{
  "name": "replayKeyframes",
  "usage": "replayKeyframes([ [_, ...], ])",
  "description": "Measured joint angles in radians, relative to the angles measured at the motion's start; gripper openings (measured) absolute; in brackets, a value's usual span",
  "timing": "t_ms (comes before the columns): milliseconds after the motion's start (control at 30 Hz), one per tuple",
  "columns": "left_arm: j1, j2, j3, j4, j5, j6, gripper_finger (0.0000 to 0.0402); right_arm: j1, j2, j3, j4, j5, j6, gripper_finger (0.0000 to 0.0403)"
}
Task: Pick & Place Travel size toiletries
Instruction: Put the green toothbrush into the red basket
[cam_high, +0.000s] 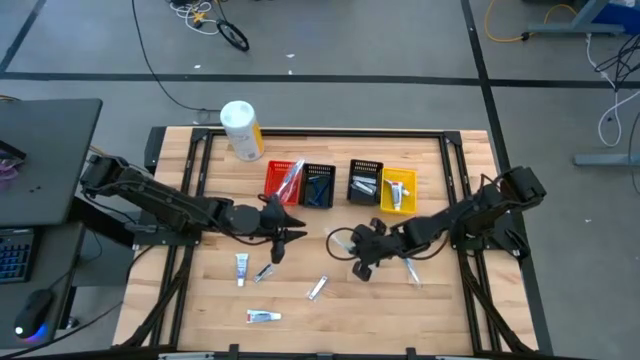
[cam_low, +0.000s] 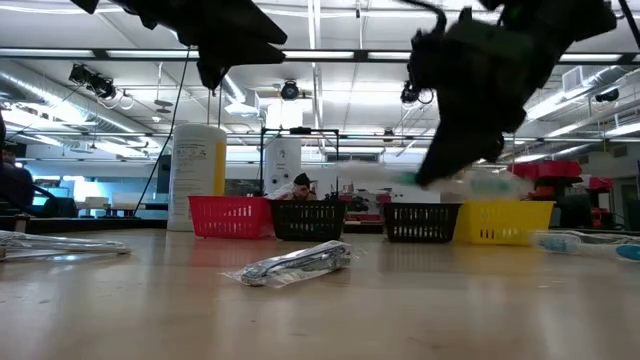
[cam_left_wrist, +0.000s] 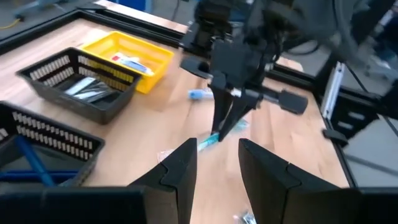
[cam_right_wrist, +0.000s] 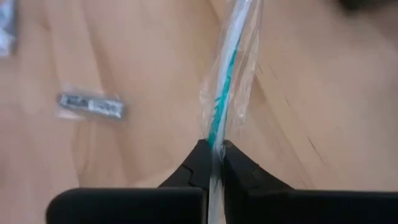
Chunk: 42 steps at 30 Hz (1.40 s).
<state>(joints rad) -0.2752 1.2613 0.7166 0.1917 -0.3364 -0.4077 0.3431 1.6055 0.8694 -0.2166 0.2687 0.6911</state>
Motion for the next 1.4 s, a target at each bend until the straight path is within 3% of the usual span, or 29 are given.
replayKeyframes([
  [167, -0.034, 0.0, 0.0, 0.0, 0.008, 0.027, 0.0128, 0.015, -0.001, 0.009, 0.068, 0.093, -0.102, 0.0015],
  [267, -0.054, 0.0, 0.0, 0.007, 0.019, 0.114, 0.0128, 0.007, -0.001, 0.009, 0.067, 0.031, -0.146, 0.0015],
  [433, -0.063, 0.047, 0.001, 0.114, 0.063, 0.352, 0.0128, -0.007, -0.002, 0.009, 0.099, -0.091, -0.081, 0.0015],
  [567, -0.066, 0.157, 0.012, 0.257, 0.164, 0.503, 0.0128, -0.022, -0.002, 0.009, 0.132, -0.161, -0.052, 0.0015],
  [667, -0.066, 0.257, 0.06, 0.259, 0.149, 0.543, 0.0128, -0.028, -0.002, 0.009, 0.137, -0.199, -0.029, 0.0015],
  [800, -0.063, 0.344, 0.177, 0.17, 0.108, 0.606, 0.0129, -0.028, -0.002, 0.009, 0.132, -0.201, -0.015, 0.0019],
  [1100, -0.056, 0.516, 0.476, -0.338, 0.019, 0.605, 0.0129, -0.029, -0.003, 0.009, 0.136, -0.194, -0.016, 0.0023],
  [1233, -0.056, 0.578, 0.533, -0.427, -0.025, 0.603, 0.0129, -0.029, -0.003, 0.01, 0.144, -0.193, -0.017, 0.0024],
  [1400, -0.053, 0.593, 0.54, -0.418, -0.079, 0.637, 0.0129, -0.029, -0.003, 0.01, 0.157, -0.193, -0.017, 0.0024],
])
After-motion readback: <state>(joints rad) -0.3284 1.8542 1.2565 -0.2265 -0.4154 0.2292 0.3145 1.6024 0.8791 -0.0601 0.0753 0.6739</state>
